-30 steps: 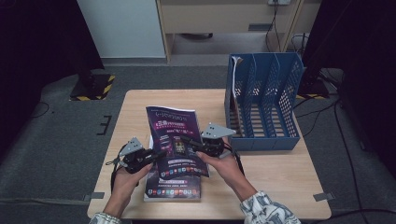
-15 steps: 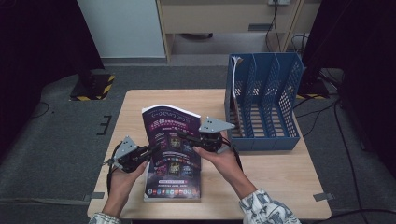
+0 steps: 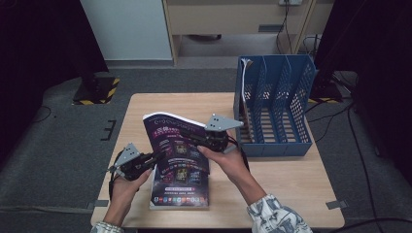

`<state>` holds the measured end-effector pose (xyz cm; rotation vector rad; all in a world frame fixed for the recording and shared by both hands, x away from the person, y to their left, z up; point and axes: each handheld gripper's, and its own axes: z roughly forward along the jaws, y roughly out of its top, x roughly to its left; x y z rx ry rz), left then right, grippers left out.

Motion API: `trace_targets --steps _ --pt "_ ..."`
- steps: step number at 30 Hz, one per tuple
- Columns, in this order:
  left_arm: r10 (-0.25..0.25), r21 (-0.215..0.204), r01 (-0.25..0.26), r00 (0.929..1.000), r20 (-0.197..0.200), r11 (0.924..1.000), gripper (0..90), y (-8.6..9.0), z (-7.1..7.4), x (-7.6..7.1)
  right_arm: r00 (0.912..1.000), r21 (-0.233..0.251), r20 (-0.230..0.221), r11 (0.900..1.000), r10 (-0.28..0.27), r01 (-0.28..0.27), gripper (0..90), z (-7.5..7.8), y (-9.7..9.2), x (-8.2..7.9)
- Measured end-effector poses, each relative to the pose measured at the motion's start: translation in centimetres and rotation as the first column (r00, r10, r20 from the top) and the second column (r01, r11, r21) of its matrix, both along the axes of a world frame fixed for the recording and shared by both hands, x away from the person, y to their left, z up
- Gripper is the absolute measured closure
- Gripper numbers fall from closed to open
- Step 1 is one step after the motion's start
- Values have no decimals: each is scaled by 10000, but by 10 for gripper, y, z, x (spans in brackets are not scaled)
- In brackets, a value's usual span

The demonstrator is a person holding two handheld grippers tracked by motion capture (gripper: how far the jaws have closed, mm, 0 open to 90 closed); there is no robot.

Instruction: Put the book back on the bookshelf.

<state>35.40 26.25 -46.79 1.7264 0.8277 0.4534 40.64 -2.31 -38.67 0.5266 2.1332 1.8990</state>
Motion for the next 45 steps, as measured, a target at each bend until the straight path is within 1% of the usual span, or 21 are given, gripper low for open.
trace_targets --steps 1,3,4,7,9,12,14,17,22,23,27,28,31,34,36,37,38,39,41,43,45 --pt "118 23 -118 9999 -36 9999 767 -1 -1 1 9998 -27 73 9999 -162 162 824 0 -1 -1" --pt "536 222 -534 9985 -114 9983 615 -3 -3 2 9993 -20 124 9994 -342 342 823 0 -2 -2" --pt "594 238 -591 9982 -124 9980 555 -3 -5 3 9993 -41 174 9994 -338 339 824 1 -3 -2" --pt "998 573 -980 9945 -304 9935 356 1 -9 5 9987 -2 249 9990 -450 450 825 3 -8 -4" --pt "1291 644 -1271 9913 -270 9898 287 6 -10 6 9977 203 331 9981 -590 583 825 6 -13 -4" --pt "1841 706 -1814 9823 -335 9809 203 15 -11 9 9940 344 550 9951 -941 923 824 10 -22 -3" --pt "2091 902 -2047 9770 -426 9747 175 20 -14 10 9911 404 518 9919 -1223 1203 825 12 -27 -2" --pt "2364 1131 -2272 9687 -755 9673 132 25 -19 14 9874 436 429 9877 -1522 1503 825 12 -35 0" --pt "2743 1232 -2609 9556 -1078 9575 49 35 -25 18 9816 487 417 9817 -1863 1843 825 13 -43 1" --pt "2783 1232 -2641 9533 -1176 9566 47 36 -26 19 9805 501 419 9806 -1919 1897 825 13 -45 1" --pt "3044 1379 -2857 9419 -1418 9483 48 41 -29 20 9775 500 270 9769 -2094 2079 825 13 -52 0" --pt "3072 1412 -2878 9408 -1433 9472 49 41 -30 20 9771 444 235 9766 -2116 2105 825 12 -53 0" --pt "3252 1598 -3023 9344 -1451 9397 52 42 -32 21 9755 395 185 9751 -2192 2184 825 11 -56 -1" --pt "3392 1664 -3154 9299 -1420 9343 53 44 -33 21 9737 409 196 9732 -2270 2261 825 11 -60 -3" --pt "3500 1750 -3249 9265 -1385 9294 53 44 -33 21 9724 376 216 9722 -2321 2312 825 12 -63 -4" --pt "3572 1911 -3300 9248 -1307 9244 53 45 -34 21 9723 379 223 9720 -2328 2319 825 12 -64 -5" --pt "3617 1995 -3329 9231 -1306 9216 53 45 -35 22 9717 398 252 9714 -2350 2339 825 13 -66 -6" --pt "3697 2039 -3387 9187 -1390 9185 54 46 -36 22 9713 412 219 9710 -2366 2356 825 13 -68 -6" --pt "3759 2131 -3420 9151 -1459 9152 55 47 -38 23 9713 421 242 9710 -2367 2355 825 14 -71 -7" --pt "3918 2208 -3559 9082 -1473 9080 55 48 -38 23 9700 446 214 9695 -2421 2410 825 14 -73 -8" --pt "3973 2199 -3614 9056 -1485 9061 56 49 -38 23 9695 463 195 9689 -2441 2431 825 14 -75 -9"
